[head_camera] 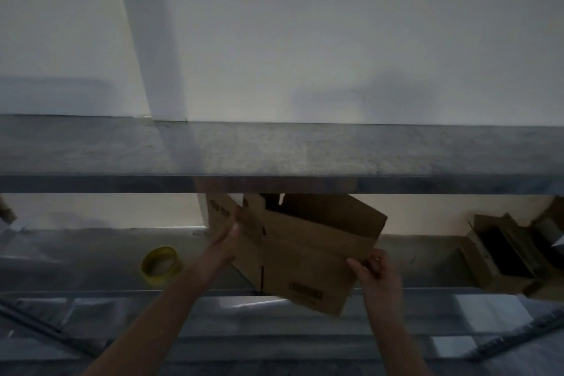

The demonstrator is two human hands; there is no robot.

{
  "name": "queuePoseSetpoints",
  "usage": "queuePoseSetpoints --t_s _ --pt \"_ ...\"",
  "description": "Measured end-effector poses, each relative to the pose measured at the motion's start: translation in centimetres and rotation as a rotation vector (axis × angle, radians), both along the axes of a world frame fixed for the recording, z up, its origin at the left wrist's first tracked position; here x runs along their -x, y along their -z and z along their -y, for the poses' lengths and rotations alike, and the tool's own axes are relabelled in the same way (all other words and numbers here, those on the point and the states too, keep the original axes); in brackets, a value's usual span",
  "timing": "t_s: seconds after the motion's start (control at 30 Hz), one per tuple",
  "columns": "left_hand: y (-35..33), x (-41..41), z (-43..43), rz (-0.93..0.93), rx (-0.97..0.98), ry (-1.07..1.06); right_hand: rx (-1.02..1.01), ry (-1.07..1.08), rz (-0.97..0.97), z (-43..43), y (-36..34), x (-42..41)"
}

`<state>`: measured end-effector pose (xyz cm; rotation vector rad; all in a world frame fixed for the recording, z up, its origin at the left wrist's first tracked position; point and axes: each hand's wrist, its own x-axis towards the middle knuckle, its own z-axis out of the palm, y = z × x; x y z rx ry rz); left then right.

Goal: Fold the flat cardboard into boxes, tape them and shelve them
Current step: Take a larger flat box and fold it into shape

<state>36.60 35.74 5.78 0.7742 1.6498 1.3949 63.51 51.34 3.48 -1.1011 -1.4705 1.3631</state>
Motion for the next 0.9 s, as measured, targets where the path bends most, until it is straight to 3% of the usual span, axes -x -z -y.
queuePoseSetpoints --t_s 0.13,0.37,0.5,0.7,0.9 --pt "1.6 -2.3 0.7 -0.206 -0.059 0.213 -0.028 -0.007 0.057 0.9 0.8 0.9" --pt "-0.2 -0.9 -1.6 -0.571 -0.123 -0.083 -0.066 -0.115 0.009 1.2 0.6 0.6" --pt "-0.6 -0.4 -2.8 -0.714 -0.174 -0.117 -0.065 -0.145 -0.006 0.8 0.5 0.7" --pt "0.0 -0.9 -2.0 -0.814 -0.161 -0.113 -0.104 -0.166 0.030 0.6 1.2 0.5" --pt "-0.6 -1.4 -0.4 -0.623 -0.189 -0.080 -0.046 -0.200 0.056 1.9 1.7 -0.6"
